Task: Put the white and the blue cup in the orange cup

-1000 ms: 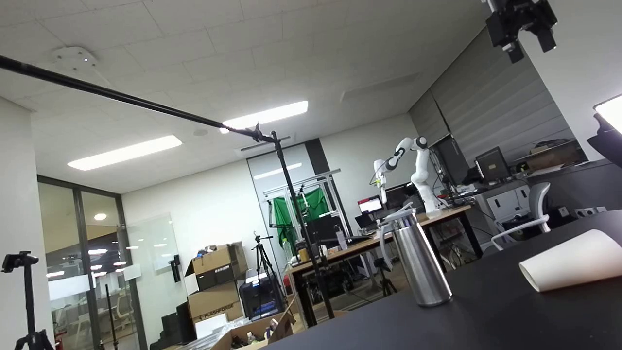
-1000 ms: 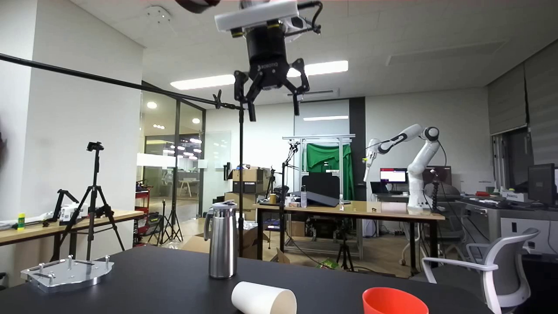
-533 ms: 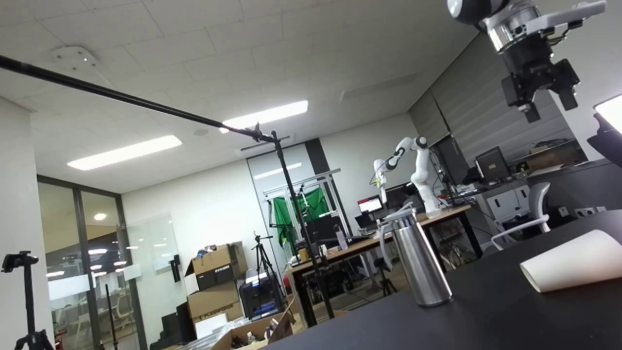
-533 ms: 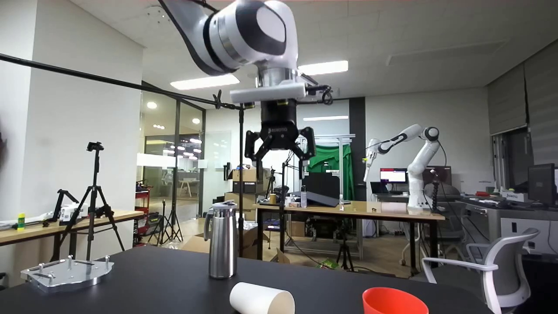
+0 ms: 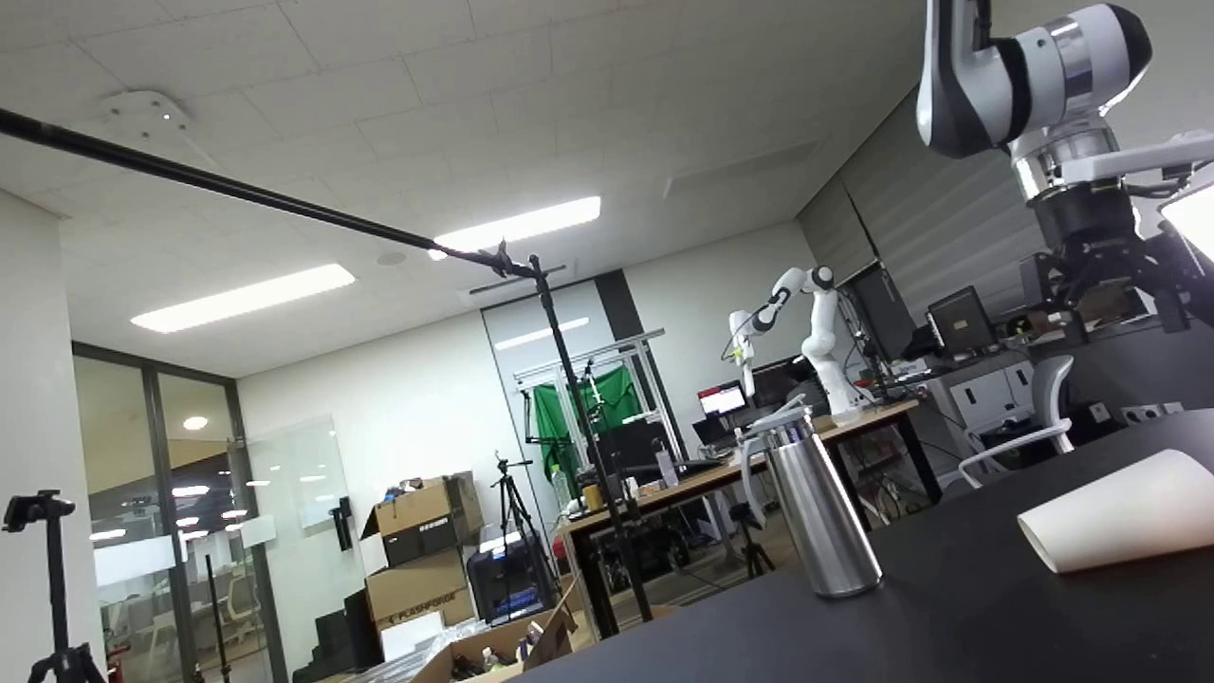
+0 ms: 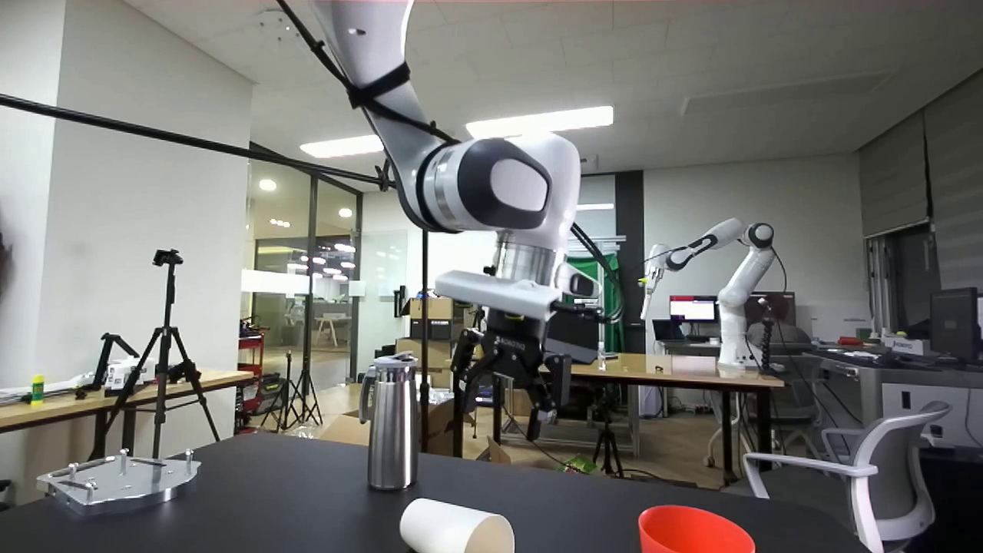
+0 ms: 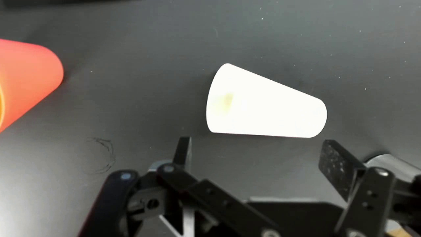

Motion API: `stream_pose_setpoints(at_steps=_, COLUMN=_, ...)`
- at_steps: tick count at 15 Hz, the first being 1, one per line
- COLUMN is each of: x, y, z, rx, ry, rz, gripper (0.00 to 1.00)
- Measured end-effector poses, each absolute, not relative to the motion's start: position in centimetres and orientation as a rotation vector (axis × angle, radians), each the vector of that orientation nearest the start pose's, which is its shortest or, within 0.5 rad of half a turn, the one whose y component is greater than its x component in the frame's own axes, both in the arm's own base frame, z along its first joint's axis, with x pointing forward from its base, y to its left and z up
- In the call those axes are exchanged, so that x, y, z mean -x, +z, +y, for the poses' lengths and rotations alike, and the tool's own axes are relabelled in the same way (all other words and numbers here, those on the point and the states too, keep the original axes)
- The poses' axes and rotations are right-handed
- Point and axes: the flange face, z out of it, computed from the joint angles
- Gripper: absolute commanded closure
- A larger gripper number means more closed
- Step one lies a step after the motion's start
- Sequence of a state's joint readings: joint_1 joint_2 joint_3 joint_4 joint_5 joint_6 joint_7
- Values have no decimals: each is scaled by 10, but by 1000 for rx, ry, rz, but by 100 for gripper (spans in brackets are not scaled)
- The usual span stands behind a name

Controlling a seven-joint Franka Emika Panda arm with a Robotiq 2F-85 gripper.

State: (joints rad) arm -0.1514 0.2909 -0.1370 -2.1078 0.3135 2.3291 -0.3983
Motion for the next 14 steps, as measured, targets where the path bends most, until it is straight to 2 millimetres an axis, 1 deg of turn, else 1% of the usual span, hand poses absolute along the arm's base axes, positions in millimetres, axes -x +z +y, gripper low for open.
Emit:
stream_pose_setpoints(at_steps=2, x=-557, y=254, z=-161, rx=2917, ry=33, rz=189, gripper=0)
stream_pose_setpoints(at_steps=3, x=-560, y=248, z=-163, rx=2913, ry=42, rz=193, gripper=0)
stream_pose_setpoints(at_steps=9, x=-565, y=247, z=-162, rx=2904, ry=41, rz=192, gripper=0)
stream_pose_setpoints(at_steps=11, x=-565, y=238, z=-160, rx=2890, ry=52, rz=210, gripper=0)
stream_pose_setpoints(at_steps=14, x=-563, y=215, z=-164, rx=2868, ry=54, rz=264, gripper=0)
